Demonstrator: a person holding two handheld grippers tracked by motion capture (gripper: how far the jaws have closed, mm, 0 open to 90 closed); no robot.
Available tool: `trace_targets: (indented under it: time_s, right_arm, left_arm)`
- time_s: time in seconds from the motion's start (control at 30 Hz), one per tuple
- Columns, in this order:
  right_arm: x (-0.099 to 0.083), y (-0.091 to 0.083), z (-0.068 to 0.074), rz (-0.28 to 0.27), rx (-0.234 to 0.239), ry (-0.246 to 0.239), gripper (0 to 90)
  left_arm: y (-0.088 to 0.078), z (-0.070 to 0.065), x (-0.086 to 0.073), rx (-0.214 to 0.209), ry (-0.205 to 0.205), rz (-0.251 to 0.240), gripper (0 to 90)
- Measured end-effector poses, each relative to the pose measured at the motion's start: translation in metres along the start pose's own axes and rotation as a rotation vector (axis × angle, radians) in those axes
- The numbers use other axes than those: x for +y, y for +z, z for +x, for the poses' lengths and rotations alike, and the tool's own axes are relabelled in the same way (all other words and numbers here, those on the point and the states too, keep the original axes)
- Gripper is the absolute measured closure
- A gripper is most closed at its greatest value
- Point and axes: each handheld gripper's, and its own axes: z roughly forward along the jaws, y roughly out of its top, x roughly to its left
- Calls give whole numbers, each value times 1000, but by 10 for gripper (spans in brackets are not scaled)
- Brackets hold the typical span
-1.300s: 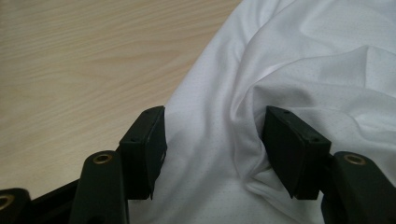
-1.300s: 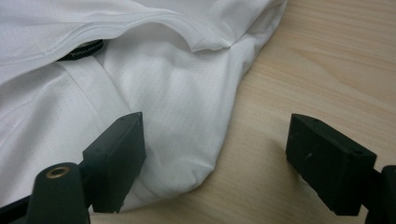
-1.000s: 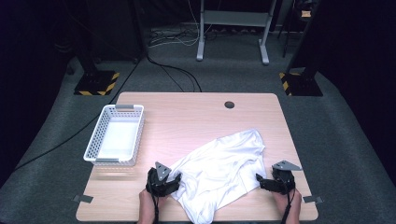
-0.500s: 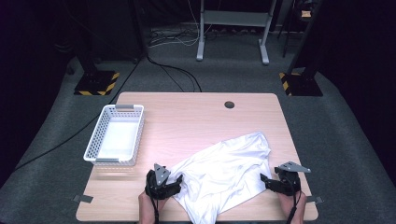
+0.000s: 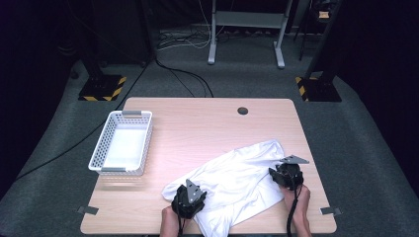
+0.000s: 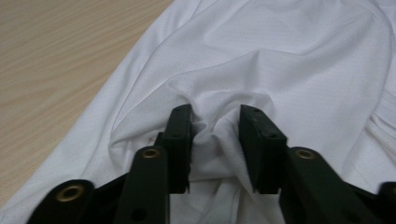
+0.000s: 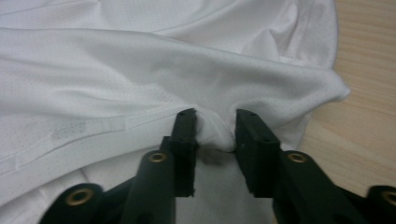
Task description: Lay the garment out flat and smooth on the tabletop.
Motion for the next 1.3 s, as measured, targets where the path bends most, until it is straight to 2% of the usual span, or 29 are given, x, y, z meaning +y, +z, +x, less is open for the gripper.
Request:
trace_targets:
  time_s: [0.1,0.2,0.27,0.37,0.47,0.5,0.6,0.63,0.67,0.7,0.73,0.77,0.8,0.83,0.87,0.9,0.93,0.97,1.0,1.07,1.1,1.13,1.17,1.2,1.23,1.3]
  right_arm:
    - [-1,-3,3,-21,2,-14,802]
    - [-1,-9,9,-43,4,-29,818]
    - [-1,-17,14,-60,8,-37,822]
    - [-2,-37,23,-102,14,-60,823]
    - [-4,-59,33,-147,15,-85,823]
    - [-3,-66,35,-163,15,-90,823]
    - [4,-74,38,-195,15,-106,825]
    - [19,-70,37,-208,21,-126,827]
    - [31,-62,35,-204,30,-133,828]
    - [44,-53,32,-199,38,-146,829]
    - [58,-41,29,-189,39,-156,829]
    - [73,-28,26,-176,32,-165,831]
    - [88,-13,22,-165,26,-176,831]
    - [103,2,19,-146,26,-171,830]
    - [115,18,17,-120,30,-165,823]
    - [124,32,15,-93,24,-156,798]
    - [124,32,15,-93,24,-156,798]
    - [132,52,14,-29,15,-142,675]
    - [132,56,14,-10,1,-136,610]
    - [124,49,11,-31,7,-100,534]
    - [124,49,11,-31,7,-100,534]
    - [112,34,6,-59,17,-76,474]
    - [104,28,3,-57,28,-71,446]
    - [104,28,3,-57,28,-71,446]
    - [89,23,-5,-30,42,-69,399]
    - [74,27,-11,21,52,-74,377]
  left_arm:
    - [0,3,-1,-10,-1,-9,815]
    - [0,5,-2,-13,17,-23,836]
    - [-3,7,-2,-10,12,-35,839]
    - [-16,15,-2,11,-13,-71,839]
    - [-29,27,-2,52,-54,-111,839]
    - [-29,27,-2,52,-54,-111,839]
    - [-34,46,3,94,-82,-129,839]
    - [-33,53,6,107,-92,-131,840]
    - [-25,67,18,147,-89,-122,840]
    - [-19,75,25,166,-88,-112,840]
    - [-19,75,25,166,-88,-112,840]
    - [-4,90,37,195,-99,-88,840]
    - [3,97,42,220,-108,-78,840]
    - [3,97,42,220,-108,-78,839]
    - [10,104,47,229,-122,-63,838]
    - [22,114,51,250,-156,-48,823]
    - [22,114,51,250,-156,-48,789]
    - [26,117,52,255,-178,-19,713]
    - [26,117,52,255,-178,-19,623]
    - [22,113,48,245,-179,-15,502]
    - [19,109,45,239,-168,-20,502]
    - [16,101,39,210,-144,-15,419]
    - [16,97,37,205,-128,-10,401]
    - [16,97,37,205,-128,-10,385]
    - [19,89,33,182,-89,8,381]
    - [21,86,32,180,-75,19,380]
